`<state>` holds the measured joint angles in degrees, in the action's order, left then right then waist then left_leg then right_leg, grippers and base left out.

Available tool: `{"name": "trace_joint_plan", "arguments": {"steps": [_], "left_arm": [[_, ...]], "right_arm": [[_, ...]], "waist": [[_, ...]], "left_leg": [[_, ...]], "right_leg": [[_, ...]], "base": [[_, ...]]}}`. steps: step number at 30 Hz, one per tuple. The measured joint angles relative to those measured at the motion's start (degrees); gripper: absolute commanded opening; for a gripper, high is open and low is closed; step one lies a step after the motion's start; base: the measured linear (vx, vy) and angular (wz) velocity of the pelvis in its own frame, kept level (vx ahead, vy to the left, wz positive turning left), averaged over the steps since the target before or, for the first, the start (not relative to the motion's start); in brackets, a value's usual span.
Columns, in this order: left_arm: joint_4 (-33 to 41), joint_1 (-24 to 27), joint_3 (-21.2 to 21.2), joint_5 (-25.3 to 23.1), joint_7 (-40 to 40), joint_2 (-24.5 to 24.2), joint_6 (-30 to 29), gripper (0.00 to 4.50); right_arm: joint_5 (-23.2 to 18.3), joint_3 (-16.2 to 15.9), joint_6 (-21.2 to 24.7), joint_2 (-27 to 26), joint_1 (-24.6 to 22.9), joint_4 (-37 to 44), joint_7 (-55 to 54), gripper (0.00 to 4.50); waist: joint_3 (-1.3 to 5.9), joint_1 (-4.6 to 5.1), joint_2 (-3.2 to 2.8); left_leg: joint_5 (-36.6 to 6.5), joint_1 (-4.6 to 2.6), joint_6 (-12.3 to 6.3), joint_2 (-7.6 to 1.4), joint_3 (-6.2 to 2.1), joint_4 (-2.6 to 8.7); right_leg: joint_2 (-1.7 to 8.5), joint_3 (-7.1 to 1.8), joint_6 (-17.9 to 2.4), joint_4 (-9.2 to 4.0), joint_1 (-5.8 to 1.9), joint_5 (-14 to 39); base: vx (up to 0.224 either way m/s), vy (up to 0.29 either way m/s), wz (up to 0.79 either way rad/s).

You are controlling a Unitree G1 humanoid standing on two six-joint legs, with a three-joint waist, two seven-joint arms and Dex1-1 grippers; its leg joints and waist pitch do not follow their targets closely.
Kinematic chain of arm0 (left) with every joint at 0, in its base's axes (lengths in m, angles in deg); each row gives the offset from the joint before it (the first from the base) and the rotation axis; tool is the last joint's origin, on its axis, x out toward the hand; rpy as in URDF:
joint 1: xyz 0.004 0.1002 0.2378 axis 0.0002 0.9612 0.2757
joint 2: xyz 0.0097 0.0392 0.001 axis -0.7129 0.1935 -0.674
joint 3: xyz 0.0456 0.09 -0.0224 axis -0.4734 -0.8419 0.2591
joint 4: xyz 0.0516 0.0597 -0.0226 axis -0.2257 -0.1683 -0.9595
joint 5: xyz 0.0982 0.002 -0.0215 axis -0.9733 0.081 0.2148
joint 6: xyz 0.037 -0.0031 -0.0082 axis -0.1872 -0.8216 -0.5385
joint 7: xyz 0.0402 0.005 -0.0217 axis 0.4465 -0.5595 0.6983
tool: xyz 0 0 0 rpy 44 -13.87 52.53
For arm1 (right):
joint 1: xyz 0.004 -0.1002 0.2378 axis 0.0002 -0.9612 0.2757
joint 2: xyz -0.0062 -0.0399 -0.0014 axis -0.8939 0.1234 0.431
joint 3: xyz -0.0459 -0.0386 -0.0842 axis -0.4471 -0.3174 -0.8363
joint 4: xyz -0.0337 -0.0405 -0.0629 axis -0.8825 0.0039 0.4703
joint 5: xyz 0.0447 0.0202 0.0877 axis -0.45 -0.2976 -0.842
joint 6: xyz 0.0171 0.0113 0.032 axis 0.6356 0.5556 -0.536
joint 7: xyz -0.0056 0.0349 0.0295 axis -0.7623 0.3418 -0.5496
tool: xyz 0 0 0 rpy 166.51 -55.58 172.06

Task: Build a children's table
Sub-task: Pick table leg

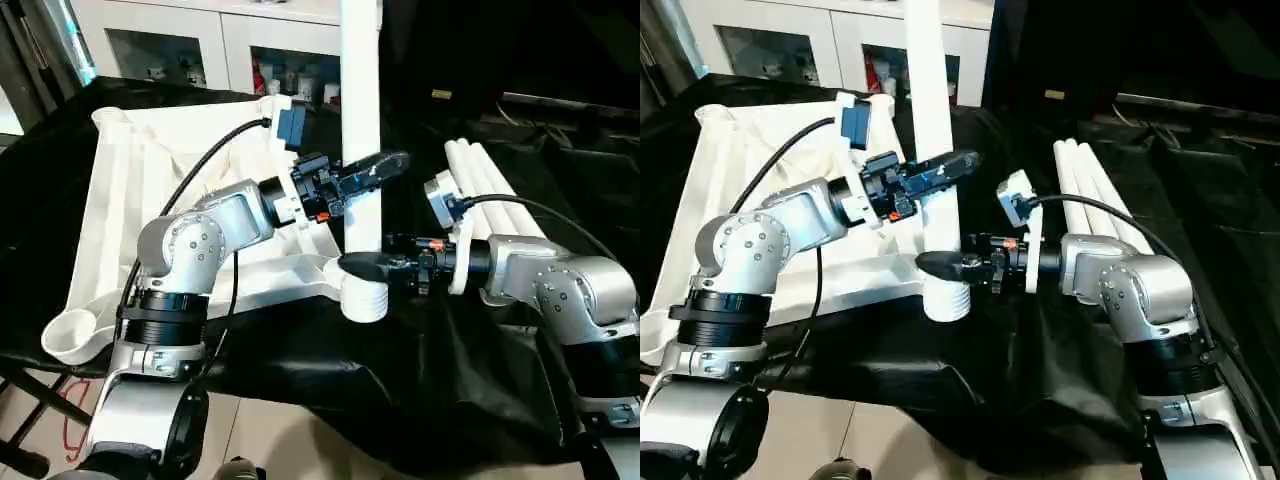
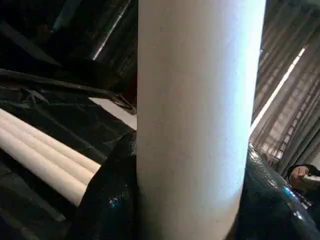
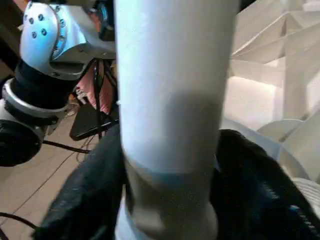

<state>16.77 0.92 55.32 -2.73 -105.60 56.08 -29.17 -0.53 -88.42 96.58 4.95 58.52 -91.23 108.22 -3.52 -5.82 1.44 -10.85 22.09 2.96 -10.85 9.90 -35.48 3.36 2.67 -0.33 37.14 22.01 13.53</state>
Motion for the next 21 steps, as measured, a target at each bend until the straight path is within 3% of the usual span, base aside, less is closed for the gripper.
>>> {"name": "trace_joint_plan", "arguments": {"steps": [6, 10, 12, 14, 21], "left_arm": [[-0.08, 0.00, 0.33, 0.14, -0.02, 0.14, 0.01, 1.88], [-0.08, 0.01, 0.36, 0.07, 0.03, 0.07, 0.58, 1.88], [-0.08, 0.01, 0.43, -0.02, 0.23, 0.08, 1.25, 2.44], [-0.08, 0.01, 1.03, -0.09, 1.72, 0.99, 1.85, 2.67], [-0.60, -0.18, 0.52, -8.14, 12.39, 2.61, 7.72, 3.02]], "right_arm": [[-0.05, -0.63, 0.49, -0.16, -0.11, 0.39, 0.07, 2.07], [0.03, -0.57, 0.08, -1.18, -0.13, 0.39, -0.91, 1.95], [0.05, -0.43, -0.25, -1.97, -0.13, 0.39, -1.89, 1.91], [0.49, -0.30, -1.13, -3.07, -0.13, 0.39, -4.01, 1.91], [10.41, -1.61, -9.96, -9.11, 0.48, -2.86, -17.45, 1.91]], "waist": [[0.00, -0.13, 0.00], [0.00, -0.18, 0.00], [0.00, -0.18, 0.00], [0.00, -0.16, 0.00], [0.00, 0.16, 0.00]], "left_leg": [[0.03, 0.00, -0.02, 0.00, 0.00, 0.00], [0.05, 0.00, -0.03, 0.00, 0.00, 0.00], [0.05, 0.00, -0.03, 0.00, 0.00, 0.00], [0.06, 0.00, -0.03, 0.00, 0.00, 0.00], [0.16, 0.00, 0.14, 0.00, 0.00, 0.00]], "right_leg": [[0.00, 0.00, -0.01, 0.00, 0.00, -0.03], [0.00, 0.00, -0.01, 0.00, 0.00, -0.05], [0.00, 0.00, -0.01, 0.00, 0.00, -0.05], [0.00, 0.00, -0.02, 0.00, 0.00, -0.06], [0.00, 0.00, -0.01, -0.02, 0.00, -0.17]], "base": [[0.000, 0.000, 0.00], [0.000, 0.000, 0.00], [0.000, 0.000, 0.00], [0.000, 0.000, 0.00], [0.000, 0.000, 0.00]]}}
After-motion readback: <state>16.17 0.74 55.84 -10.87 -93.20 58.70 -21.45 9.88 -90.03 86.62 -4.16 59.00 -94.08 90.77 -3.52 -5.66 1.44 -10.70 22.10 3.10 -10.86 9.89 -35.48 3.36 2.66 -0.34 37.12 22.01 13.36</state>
